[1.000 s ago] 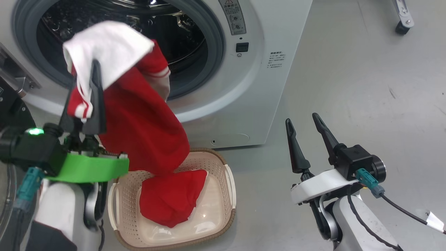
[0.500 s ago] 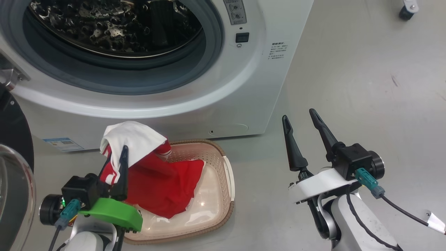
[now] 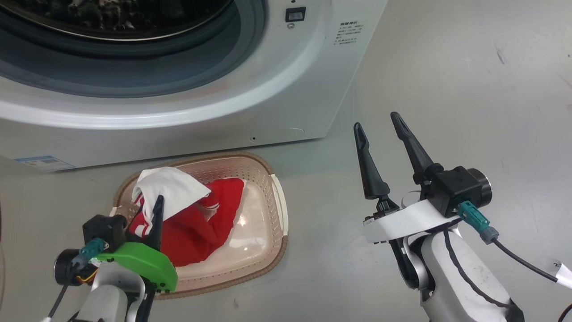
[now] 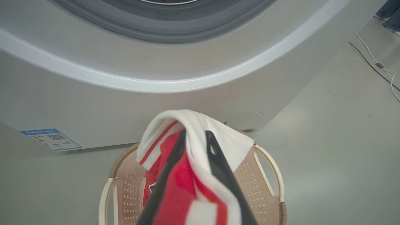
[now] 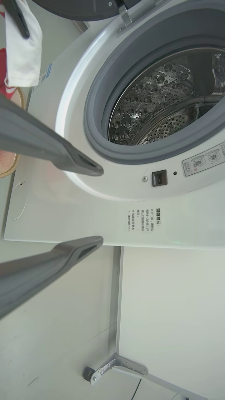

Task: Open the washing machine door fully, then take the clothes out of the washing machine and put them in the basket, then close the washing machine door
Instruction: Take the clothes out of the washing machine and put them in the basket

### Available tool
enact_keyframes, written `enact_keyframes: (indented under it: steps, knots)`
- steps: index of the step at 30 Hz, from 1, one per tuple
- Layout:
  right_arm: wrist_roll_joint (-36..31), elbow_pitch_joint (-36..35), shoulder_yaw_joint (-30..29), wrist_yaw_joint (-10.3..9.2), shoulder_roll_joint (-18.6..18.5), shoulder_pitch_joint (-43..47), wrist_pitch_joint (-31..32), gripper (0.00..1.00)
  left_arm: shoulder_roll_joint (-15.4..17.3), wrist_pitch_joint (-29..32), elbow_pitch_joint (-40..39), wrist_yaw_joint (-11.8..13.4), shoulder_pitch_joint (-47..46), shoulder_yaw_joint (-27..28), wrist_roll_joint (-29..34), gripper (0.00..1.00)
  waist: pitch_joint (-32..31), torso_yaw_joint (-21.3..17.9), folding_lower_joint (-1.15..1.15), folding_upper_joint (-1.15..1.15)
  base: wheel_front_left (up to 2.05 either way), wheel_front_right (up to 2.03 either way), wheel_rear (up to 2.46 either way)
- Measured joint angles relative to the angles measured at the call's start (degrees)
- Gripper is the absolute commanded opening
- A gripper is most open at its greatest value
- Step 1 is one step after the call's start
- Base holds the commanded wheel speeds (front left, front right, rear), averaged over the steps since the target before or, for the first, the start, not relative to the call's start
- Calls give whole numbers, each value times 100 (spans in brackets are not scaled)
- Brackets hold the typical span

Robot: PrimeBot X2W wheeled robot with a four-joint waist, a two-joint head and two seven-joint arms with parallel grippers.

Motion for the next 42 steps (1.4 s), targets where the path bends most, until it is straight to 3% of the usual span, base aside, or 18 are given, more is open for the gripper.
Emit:
enact_keyframes:
  steps: [8,22,33,34,35,36,37,42]
  knots:
    - [-49,-320,23,-4,-1,-224,0,100,172,196,624,-93,-625,-15,-19,0,557,-213,1,0,0,0,0]
    - [-133,-565,-62,-54,0,-576,-1,100,201,380,1837,-200,-1525,90,-327,0,1559,-553,1,0,0,0,0]
    - [-142,-542,-34,-58,0,-740,-1,100,188,497,2711,-253,-1823,86,-488,0,1800,-572,1,0,0,0,0]
    - [-141,-532,-34,-58,0,-741,-1,100,189,491,2752,-266,-1862,79,-487,10,1798,-569,1,0,0,0,0]
    - [-142,-506,-41,-58,0,-742,-1,100,188,481,2808,-267,-1906,63,-488,33,1789,-565,1,0,0,0,0]
    - [-142,-481,-49,-58,0,-742,0,100,183,479,2871,-267,-1945,45,-488,59,1774,-559,1,0,0,0,0]
    - [-142,-466,-54,-59,-1,-742,-1,100,180,477,2920,-267,-1967,34,-488,100,1756,-552,1,0,0,0,0]
    - [-141,-366,-51,-59,0,-758,-1,100,153,334,3131,-267,-1967,74,-588,100,1657,-522,1,0,0,0,0]
